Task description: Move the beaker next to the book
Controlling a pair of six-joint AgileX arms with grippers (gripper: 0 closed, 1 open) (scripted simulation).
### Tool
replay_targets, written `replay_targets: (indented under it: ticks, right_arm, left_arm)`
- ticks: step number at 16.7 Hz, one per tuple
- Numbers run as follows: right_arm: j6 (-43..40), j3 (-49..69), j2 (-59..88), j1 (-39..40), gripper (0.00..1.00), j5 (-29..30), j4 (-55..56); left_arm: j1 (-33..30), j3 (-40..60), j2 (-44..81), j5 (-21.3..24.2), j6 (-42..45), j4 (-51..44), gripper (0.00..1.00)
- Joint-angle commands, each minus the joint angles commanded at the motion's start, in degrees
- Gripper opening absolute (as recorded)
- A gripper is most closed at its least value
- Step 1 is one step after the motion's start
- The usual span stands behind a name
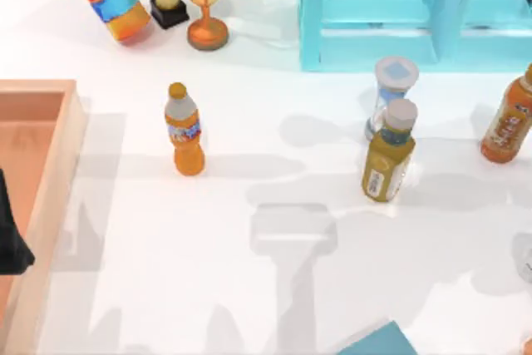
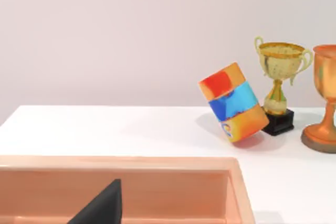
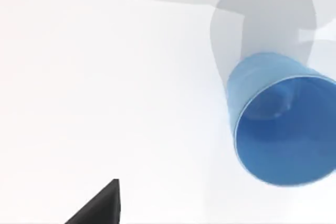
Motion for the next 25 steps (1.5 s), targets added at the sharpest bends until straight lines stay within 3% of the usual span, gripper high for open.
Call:
replay_targets:
  ticks: [10,18,24,25]
  right_arm:
    - [-1.8,1.1,1.4,-1.3,1.0,0.6,-0.3]
    - [-1.7,-12.4,6.1,-1.4,1.0,0.6,18.3]
    - [-1.7,-13.9,6.7,-1.4,1.0,0.6,20.1]
    - [-1.7,-13.9,6.7,-1.4,0.92,0.6,20.1]
  left_arm:
    - [0.0,0.0,0.0,0.0,0.0,0.0,1.0]
    - [0.0,0.0,0.0,0.0,0.0,0.0,1.0]
    - [0.0,0.0,0.0,0.0,0.0,0.0,1.0]
    - [0.0,0.0,0.0,0.0,0.0,0.0,1.0]
